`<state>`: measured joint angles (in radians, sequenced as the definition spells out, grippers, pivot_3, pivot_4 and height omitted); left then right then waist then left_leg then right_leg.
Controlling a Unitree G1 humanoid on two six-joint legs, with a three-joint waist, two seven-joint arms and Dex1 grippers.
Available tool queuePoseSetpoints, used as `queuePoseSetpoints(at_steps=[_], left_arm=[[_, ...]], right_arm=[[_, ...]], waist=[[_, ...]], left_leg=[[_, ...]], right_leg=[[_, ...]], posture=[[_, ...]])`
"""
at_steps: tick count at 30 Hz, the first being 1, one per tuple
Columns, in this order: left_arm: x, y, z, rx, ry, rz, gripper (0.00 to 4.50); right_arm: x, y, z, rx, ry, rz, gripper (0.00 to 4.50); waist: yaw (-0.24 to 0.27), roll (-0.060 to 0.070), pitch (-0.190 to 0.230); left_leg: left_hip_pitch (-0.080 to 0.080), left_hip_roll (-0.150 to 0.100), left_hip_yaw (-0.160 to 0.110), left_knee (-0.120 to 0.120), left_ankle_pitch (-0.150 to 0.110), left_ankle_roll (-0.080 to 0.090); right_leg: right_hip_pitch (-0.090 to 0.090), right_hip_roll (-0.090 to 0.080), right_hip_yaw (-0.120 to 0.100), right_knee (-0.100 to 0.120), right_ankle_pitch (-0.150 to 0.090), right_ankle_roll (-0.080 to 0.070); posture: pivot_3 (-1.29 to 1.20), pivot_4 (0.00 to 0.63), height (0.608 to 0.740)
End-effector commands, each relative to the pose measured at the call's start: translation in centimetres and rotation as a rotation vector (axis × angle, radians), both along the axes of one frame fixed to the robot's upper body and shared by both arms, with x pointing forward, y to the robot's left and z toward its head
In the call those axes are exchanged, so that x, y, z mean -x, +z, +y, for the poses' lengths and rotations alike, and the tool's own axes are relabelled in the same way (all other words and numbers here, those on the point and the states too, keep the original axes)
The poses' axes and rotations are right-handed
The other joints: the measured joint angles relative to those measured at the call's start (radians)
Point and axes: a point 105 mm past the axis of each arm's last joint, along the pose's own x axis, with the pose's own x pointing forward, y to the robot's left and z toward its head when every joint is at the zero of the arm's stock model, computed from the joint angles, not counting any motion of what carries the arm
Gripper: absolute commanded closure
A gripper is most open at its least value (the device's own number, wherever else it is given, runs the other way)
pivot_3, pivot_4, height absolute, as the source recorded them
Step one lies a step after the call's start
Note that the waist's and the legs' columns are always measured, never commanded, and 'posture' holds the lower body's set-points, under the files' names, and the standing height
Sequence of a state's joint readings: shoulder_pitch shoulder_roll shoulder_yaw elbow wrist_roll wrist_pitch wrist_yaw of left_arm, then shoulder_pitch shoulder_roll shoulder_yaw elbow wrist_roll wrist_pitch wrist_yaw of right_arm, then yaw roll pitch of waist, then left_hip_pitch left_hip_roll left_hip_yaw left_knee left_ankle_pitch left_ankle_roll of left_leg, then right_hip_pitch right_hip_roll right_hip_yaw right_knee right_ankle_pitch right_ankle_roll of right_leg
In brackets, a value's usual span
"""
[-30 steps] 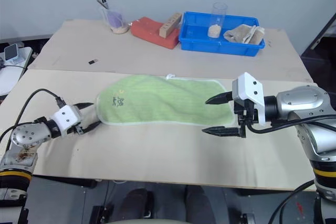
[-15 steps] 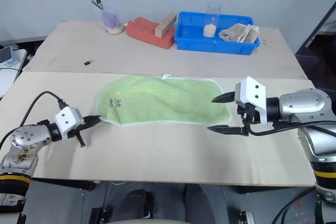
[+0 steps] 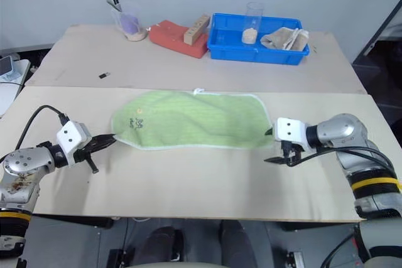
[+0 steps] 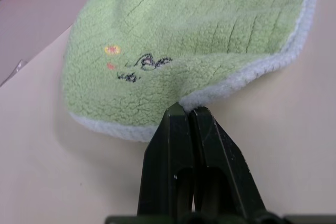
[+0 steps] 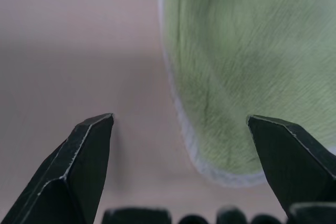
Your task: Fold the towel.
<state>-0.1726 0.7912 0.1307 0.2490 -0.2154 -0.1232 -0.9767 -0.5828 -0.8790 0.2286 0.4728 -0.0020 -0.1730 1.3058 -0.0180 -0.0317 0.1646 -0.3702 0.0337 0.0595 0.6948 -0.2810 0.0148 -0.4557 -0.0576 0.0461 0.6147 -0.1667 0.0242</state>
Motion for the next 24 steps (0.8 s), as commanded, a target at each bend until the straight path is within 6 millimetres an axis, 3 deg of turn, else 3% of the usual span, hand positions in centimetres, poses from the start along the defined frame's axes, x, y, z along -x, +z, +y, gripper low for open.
queuePoseSetpoints(at_steps=[1,10,11,15,19,22,24], left_arm=[[0.1,1.1,0.3,-0.009,0.007,-0.047,4.5],[-0.2,1.3,0.5,-0.021,0.013,-0.05,4.5],[-0.3,1.4,0.6,-0.021,0.012,-0.05,4.5],[-0.5,2.1,0.0,0.04,-0.014,0.004,4.5],[-3.4,4.9,-0.7,0.136,0.016,-0.041,4.5],[-7.1,10.4,0.3,0.246,0.118,-0.175,4.5],[-8.6,13.6,0.8,0.303,0.16,-0.241,4.5]], right_arm=[[-0.7,0.3,-0.9,-0.004,-0.041,-0.003,1.18],[-1.7,0.1,-1.5,-0.025,-0.087,0.004,4.3],[-1.7,0.4,-1.6,-0.039,-0.091,0.008,4.46],[-1.8,2.5,-1.4,-0.14,-0.113,0.032,4.46],[-4.3,6.7,-0.7,-0.286,-0.189,-0.066,4.46],[-6.7,11.7,-0.4,-0.392,-0.251,-0.218,4.46],[-7.5,14.8,-0.4,-0.447,-0.268,-0.299,4.46]], waist=[[-0.001,0.0,0.0],[0.0,0.0,0.0],[0.0,0.0,0.0],[0.0,0.0,0.0],[0.0,-0.001,0.001],[0.0,-0.002,0.002],[0.0,-0.002,0.002]], left_leg=[[0.0,0.0,0.0,0.0,0.0,0.0],[0.0,0.0,0.0,0.0,0.0,0.0],[0.0,0.0,0.0,0.0,0.0,0.0],[0.0,0.0,0.0,0.0,0.0,0.0],[-0.001,0.0,0.0,0.001,0.0,0.0],[-0.001,-0.001,-0.001,0.001,0.003,0.002],[-0.002,0.0,-0.002,0.001,0.004,0.003]], right_leg=[[0.0,0.0,0.0,0.0,0.002,-0.003],[0.0,0.0,0.0,0.0,0.002,-0.003],[0.0,0.0,0.0,0.0,0.002,-0.003],[0.0,0.0,0.0,0.0,0.002,-0.003],[0.0,0.0,0.0,0.001,0.003,-0.004],[0.0,0.001,0.0,0.0,0.005,-0.001],[0.0,0.002,-0.001,-0.001,0.007,-0.002]], posture=[[0.0,0.15,0.714],[0.0,0.15,0.714],[0.0,0.15,0.714],[0.0,0.15,0.714],[0.0,0.15,0.714],[0.0,0.15,0.714],[0.0,0.15,0.714]])
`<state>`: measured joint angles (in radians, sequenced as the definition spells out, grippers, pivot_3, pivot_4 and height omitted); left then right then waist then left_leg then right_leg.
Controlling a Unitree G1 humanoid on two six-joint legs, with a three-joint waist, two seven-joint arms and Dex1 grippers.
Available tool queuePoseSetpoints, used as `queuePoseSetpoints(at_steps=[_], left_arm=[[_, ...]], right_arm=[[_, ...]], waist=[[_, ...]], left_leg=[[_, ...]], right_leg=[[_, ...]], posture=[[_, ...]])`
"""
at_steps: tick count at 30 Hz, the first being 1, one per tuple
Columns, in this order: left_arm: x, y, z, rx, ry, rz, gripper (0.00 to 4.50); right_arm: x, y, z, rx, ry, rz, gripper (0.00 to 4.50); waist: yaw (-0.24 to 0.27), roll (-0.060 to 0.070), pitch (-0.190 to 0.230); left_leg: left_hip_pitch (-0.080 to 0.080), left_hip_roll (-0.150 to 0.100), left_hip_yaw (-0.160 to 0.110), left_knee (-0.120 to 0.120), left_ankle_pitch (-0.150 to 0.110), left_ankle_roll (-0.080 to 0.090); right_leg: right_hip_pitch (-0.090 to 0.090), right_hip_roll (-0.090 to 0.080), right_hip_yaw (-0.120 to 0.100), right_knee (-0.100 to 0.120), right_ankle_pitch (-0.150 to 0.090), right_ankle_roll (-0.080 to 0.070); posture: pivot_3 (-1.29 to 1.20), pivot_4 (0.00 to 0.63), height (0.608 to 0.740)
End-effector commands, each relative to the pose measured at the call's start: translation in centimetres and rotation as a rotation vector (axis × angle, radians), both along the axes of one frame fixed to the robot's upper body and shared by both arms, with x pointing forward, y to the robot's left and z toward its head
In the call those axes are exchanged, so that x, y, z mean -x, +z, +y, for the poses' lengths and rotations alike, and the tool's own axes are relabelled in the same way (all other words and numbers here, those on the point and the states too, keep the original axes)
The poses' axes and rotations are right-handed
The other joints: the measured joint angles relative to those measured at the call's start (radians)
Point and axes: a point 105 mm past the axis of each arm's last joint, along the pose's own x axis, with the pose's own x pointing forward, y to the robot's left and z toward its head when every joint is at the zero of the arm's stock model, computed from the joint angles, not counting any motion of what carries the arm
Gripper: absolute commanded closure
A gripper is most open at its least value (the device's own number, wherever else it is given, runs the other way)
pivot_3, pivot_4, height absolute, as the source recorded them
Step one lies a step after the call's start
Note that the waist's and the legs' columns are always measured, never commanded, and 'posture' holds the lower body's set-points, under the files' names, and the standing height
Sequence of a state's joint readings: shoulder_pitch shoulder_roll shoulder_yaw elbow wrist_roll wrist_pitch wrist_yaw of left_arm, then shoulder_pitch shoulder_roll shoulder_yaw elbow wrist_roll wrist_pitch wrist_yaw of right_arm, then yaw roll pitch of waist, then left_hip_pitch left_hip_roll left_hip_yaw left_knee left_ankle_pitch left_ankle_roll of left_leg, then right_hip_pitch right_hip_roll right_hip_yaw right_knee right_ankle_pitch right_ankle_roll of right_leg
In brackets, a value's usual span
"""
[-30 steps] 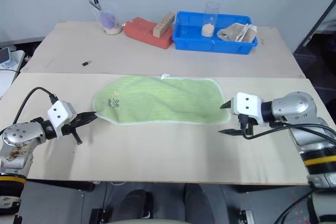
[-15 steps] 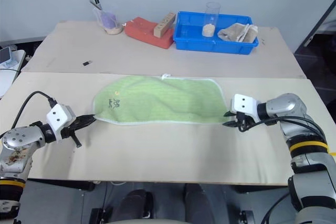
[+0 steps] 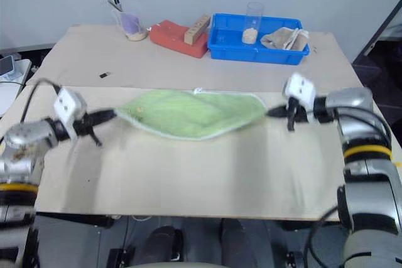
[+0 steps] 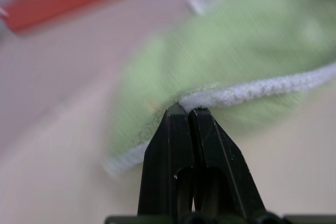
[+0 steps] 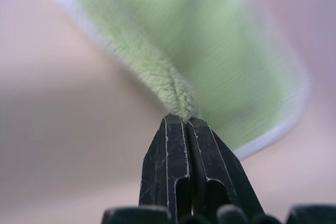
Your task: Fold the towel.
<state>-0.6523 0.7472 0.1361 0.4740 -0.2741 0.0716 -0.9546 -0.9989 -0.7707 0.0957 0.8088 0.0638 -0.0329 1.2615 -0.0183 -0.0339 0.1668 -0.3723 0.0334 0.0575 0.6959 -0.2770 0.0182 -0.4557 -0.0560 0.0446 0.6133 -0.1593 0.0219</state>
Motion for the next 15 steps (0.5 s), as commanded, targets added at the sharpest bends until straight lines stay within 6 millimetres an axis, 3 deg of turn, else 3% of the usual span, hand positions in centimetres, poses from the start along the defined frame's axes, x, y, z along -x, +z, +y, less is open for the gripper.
queuePoseSetpoints(at_steps=[1,5,8,11,15], left_arm=[[-1.8,5.3,2.0,0.104,0.103,-0.115,4.5],[-2.2,11.1,2.4,0.133,0.098,-0.226,4.5],[-1.7,12.0,2.7,0.082,0.076,-0.233,4.5],[-1.2,11.0,3.5,0.038,0.06,-0.189,4.5],[1.1,4.9,3.5,-0.151,-0.052,-0.003,4.5]], right_arm=[[-1.0,5.7,-1.0,-0.116,-0.075,-0.16,4.46],[-0.8,11.7,-1.5,-0.181,-0.086,-0.319,4.46],[0.0,13.3,-1.9,-0.17,-0.064,-0.362,4.46],[0.7,13.0,-2.3,-0.134,-0.033,-0.352,4.46],[2.3,8.3,-3.2,0.004,0.039,-0.226,4.46]], waist=[[0.0,0.0,0.0],[-0.01,0.0,0.0],[-0.02,0.001,0.0],[-0.024,0.001,0.0],[-0.026,0.001,0.0]], left_leg=[[0.0,0.0,0.0,-0.001,0.0,0.0],[-0.003,-0.001,0.0,-0.003,0.0,0.001],[-0.009,-0.001,-0.002,-0.004,-0.001,0.002],[-0.01,-0.001,-0.002,-0.004,-0.004,0.005],[-0.011,-0.001,-0.002,-0.004,-0.004,0.006]], right_leg=[[0.0,0.0,0.0,0.0,0.001,-0.002],[-0.002,-0.001,0.0,-0.002,0.001,-0.002],[-0.004,-0.001,-0.002,-0.001,0.001,-0.001],[-0.004,-0.002,-0.002,-0.002,-0.001,0.002],[-0.004,-0.003,-0.003,-0.003,-0.001,0.003]], posture=[[0.0,0.15,0.714],[0.0,0.15,0.714],[0.0,0.15,0.714],[0.0,0.15,0.714],[0.0,0.15,0.714]])
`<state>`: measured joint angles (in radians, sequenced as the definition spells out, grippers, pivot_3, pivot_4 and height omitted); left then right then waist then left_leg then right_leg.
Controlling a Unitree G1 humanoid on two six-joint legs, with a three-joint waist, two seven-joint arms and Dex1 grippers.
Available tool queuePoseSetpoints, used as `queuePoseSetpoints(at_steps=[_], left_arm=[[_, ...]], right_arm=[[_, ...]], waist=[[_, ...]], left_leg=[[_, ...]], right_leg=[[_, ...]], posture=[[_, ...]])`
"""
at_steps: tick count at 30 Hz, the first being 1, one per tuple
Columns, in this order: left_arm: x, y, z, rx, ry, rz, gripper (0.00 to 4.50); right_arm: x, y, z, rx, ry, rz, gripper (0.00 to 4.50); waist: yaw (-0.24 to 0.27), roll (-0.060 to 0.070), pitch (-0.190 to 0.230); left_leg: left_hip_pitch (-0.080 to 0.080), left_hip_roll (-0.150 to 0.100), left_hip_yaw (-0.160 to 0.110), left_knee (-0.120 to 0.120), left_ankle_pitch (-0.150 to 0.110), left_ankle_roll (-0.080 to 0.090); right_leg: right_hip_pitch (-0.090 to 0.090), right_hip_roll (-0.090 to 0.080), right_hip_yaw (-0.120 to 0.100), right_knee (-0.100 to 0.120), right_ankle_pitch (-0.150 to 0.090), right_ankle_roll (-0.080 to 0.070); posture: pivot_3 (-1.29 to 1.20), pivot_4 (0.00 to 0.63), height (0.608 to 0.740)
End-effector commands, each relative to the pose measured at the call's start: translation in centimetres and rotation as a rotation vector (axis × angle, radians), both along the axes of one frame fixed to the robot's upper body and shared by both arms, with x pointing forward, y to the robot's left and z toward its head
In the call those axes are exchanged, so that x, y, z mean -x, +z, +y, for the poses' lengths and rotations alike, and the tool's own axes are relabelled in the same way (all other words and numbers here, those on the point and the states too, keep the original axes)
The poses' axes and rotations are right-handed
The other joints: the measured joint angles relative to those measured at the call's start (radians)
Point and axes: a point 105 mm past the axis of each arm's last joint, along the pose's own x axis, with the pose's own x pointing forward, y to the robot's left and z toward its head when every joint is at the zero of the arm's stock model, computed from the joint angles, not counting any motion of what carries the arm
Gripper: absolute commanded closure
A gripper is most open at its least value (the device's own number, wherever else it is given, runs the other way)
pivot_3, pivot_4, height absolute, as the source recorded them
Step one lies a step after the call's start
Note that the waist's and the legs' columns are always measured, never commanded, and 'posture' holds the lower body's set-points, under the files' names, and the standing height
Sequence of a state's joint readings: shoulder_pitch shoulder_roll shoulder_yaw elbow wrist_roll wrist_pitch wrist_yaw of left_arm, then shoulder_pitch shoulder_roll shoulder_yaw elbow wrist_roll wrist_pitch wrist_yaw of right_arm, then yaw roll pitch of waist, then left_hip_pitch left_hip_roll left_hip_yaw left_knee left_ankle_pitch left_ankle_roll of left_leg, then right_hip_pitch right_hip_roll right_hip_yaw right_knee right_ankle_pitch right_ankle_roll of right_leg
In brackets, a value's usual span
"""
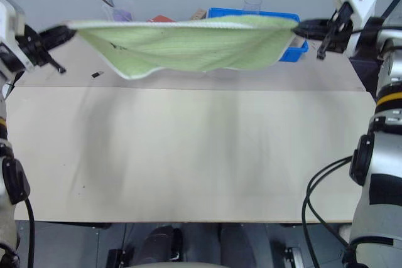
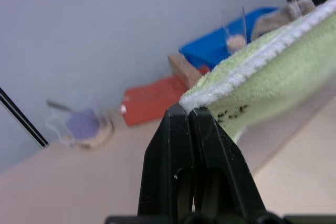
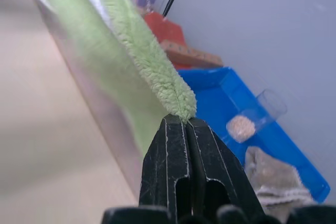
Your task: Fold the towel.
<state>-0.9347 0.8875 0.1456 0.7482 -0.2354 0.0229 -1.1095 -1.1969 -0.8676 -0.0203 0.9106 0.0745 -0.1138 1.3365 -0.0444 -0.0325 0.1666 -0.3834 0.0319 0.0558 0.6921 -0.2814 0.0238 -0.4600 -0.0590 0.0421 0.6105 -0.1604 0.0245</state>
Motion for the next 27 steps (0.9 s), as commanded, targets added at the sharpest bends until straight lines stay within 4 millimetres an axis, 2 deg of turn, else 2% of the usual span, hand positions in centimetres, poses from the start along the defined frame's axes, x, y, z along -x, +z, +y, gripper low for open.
queuePoseSetpoints(at_steps=[1,2,3,4,6,8,11,12,15,17,20,24,27], left_arm=[[2.5,-4.3,0.1,-0.143,-0.085,0.138,4.5],[3.3,-5.8,0.1,-0.171,-0.103,0.183,4.5],[4.8,-8.7,0.2,-0.217,-0.134,0.264,4.5],[6.0,-10.5,0.1,-0.246,-0.156,0.316,4.5],[8.4,-13.1,-0.1,-0.268,-0.195,0.41,4.5],[10.4,-14.6,-0.4,-0.255,-0.223,0.487,4.5],[12.8,-15.8,-0.8,-0.259,-0.262,0.573,4.5],[13.4,-16.1,-0.8,-0.266,-0.272,0.598,4.5],[15.1,-17.0,-0.7,-0.266,-0.284,0.671,4.5],[15.0,-16.9,-0.4,-0.248,-0.251,0.664,4.5],[13.9,-15.9,0.2,-0.199,-0.2,0.643,4.5],[11.9,-14.4,0.6,-0.122,-0.159,0.629,4.5],[9.5,-13.4,0.5,-0.035,-0.114,0.595,4.5]], right_arm=[[2.0,-2.2,-0.7,0.064,0.056,0.051,4.46],[2.5,-3.3,-0.7,0.069,0.069,0.083,4.46],[3.7,-6.2,-0.9,0.115,0.095,0.16,4.46],[4.7,-8.2,-1.0,0.147,0.115,0.213,4.46],[7.0,-11.1,-1.0,0.19,0.148,0.309,4.46],[9.4,-13.2,-0.9,0.21,0.177,0.423,4.46],[12.2,-15.1,-1.0,0.244,0.202,0.549,4.46],[12.8,-15.5,-1.1,0.254,0.203,0.574,4.46],[14.5,-16.7,-1.3,0.278,0.211,0.665,4.46],[15.1,-17.1,-1.3,0.276,0.212,0.707,4.46],[14.6,-16.3,-1.0,0.219,0.181,0.72,4.46],[12.4,-14.4,-0.2,0.064,0.11,0.738,4.46],[10.4,-13.6,0.1,-0.032,0.036,0.782,4.46]], waist=[[0.001,0.0,0.0],[0.001,0.0,0.0],[0.002,0.001,0.0],[0.003,0.001,0.0],[0.007,0.001,0.0],[0.011,0.001,0.001],[0.024,0.002,0.001],[0.027,0.002,0.001],[0.03,0.002,0.001],[0.031,0.002,0.001],[0.031,0.002,0.001],[0.027,0.002,0.001],[0.028,0.001,0.001]], left_leg=[[0.0,0.0,0.0,0.001,0.0,0.0],[0.0,0.0,0.0,0.001,0.0,0.0],[0.0,0.001,0.0,0.001,0.0,0.0],[-0.001,0.001,0.0,0.001,0.0,0.0],[0.001,0.002,0.0,0.001,0.0,0.0],[-0.001,0.002,0.0,0.002,0.0,0.0],[-0.002,0.001,0.002,0.005,0.001,-0.002],[0.001,0.001,0.002,0.006,0.001,-0.002],[0.014,0.003,0.004,0.005,0.003,-0.004],[0.016,0.004,0.005,0.004,0.003,-0.004],[0.016,0.005,0.006,0.004,0.004,-0.005],[0.015,0.004,0.006,0.005,0.005,-0.004],[0.015,0.004,0.005,0.004,0.005,-0.004]], right_leg=[[0.0,0.0,0.0,0.0,0.0,0.0],[0.0,0.0,0.0,0.001,0.0,0.0],[0.0,0.0,0.0,0.002,0.0,0.0],[-0.001,0.0,0.0,0.002,0.0,0.0],[0.0,0.0,-0.001,0.003,-0.001,0.0],[-0.002,-0.001,0.0,0.003,-0.001,0.0],[-0.006,-0.002,0.001,0.003,-0.001,0.001],[-0.004,-0.002,0.001,0.002,-0.003,0.004],[0.005,-0.001,0.0,0.003,-0.008,-0.002],[0.005,-0.001,0.0,0.002,-0.008,-0.002],[0.003,-0.001,-0.001,0.005,-0.008,-0.002],[0.001,0.0,0.0,0.008,-0.008,-0.002],[0.002,0.001,0.0,0.008,-0.007,-0.003]], posture=[[0.0,0.15,0.714],[0.0,0.15,0.714],[0.0,0.15,0.714],[0.0,0.15,0.714],[0.0,0.15,0.714],[0.0,0.15,0.714],[0.0,0.15,0.714],[0.0,0.15,0.714],[0.0,0.15,0.714],[0.0,0.15,0.714],[0.0,0.15,0.714],[0.0,0.15,0.714],[0.0,0.15,0.714]])
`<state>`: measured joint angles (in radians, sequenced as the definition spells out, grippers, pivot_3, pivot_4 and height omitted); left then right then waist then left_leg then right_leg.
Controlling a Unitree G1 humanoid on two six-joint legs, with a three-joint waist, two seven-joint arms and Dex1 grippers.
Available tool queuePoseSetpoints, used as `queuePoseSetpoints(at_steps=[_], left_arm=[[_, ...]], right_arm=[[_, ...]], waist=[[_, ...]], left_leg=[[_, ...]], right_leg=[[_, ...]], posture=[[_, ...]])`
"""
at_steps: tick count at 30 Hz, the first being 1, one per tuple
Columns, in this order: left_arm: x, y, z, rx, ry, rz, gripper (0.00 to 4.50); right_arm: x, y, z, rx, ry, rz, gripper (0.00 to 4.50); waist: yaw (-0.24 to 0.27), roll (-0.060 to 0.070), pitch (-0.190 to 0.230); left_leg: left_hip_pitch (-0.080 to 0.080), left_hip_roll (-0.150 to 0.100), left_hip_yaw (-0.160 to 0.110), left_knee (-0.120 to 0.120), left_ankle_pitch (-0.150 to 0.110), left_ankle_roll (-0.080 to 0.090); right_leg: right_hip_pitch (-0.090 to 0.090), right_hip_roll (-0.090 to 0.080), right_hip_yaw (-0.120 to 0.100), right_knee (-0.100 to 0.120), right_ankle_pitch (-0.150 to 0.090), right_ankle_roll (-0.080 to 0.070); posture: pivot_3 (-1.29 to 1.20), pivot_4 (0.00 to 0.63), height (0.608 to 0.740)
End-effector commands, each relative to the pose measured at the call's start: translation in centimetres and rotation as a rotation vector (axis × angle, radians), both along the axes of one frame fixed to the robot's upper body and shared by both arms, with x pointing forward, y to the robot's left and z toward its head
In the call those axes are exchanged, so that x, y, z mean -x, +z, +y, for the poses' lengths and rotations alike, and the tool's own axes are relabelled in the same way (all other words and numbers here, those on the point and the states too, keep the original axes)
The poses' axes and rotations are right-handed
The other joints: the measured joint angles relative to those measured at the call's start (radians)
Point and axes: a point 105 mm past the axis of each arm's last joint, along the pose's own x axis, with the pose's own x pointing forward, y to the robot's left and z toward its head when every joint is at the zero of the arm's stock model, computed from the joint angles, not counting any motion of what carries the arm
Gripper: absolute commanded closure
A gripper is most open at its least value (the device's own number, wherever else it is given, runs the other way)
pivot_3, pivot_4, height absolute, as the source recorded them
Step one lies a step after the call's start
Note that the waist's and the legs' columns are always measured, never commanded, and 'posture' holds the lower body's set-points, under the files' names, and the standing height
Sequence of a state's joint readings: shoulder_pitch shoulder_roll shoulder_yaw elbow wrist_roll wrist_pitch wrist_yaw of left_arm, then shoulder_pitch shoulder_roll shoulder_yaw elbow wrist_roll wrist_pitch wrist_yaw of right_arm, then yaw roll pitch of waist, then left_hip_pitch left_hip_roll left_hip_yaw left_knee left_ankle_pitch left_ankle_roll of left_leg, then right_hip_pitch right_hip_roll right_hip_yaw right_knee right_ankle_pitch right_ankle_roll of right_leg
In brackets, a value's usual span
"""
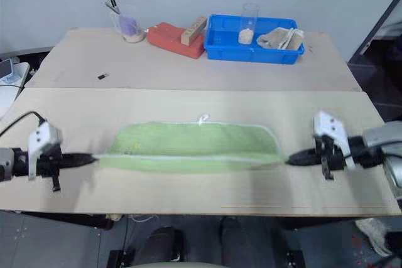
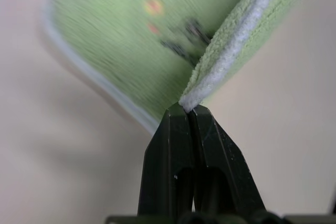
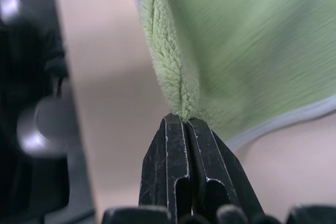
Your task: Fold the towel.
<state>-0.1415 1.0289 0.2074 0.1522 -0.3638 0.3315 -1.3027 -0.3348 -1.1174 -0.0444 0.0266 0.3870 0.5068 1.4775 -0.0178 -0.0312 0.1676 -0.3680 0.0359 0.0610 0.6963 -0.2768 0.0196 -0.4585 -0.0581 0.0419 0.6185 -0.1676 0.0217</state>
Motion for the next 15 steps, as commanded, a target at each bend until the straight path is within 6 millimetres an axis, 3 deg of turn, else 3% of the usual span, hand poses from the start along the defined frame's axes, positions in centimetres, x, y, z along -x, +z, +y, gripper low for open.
queuePoseSetpoints(at_steps=[1,7,15], left_arm=[[-2.7,1.1,-0.1,0.095,0.085,-0.028,4.5],[-6.3,1.9,-1.0,0.167,0.157,-0.071,4.5],[-8.1,1.5,-1.2,0.133,0.187,-0.117,4.5]], right_arm=[[-2.2,0.7,0.1,-0.074,-0.127,0.069,4.46],[-5.9,1.0,0.2,-0.119,-0.257,0.093,4.46],[-7.5,0.0,-0.4,-0.092,-0.335,0.103,4.46]], waist=[[0.003,0.0,0.0],[0.004,0.0,0.0],[0.004,0.0,0.0]], left_leg=[[0.0,-0.001,0.0,0.0,0.0,0.0],[-0.006,-0.002,-0.002,-0.001,0.0,0.001],[-0.01,-0.003,-0.002,-0.001,-0.001,0.001]], right_leg=[[0.0,0.0,0.0,0.0,0.0,0.0],[0.0,0.0,0.0,-0.005,0.008,-0.001],[-0.001,-0.001,0.0,-0.008,0.009,0.0]], posture=[[0.0,0.15,0.714],[0.0,0.15,0.714],[0.0,0.15,0.714]])
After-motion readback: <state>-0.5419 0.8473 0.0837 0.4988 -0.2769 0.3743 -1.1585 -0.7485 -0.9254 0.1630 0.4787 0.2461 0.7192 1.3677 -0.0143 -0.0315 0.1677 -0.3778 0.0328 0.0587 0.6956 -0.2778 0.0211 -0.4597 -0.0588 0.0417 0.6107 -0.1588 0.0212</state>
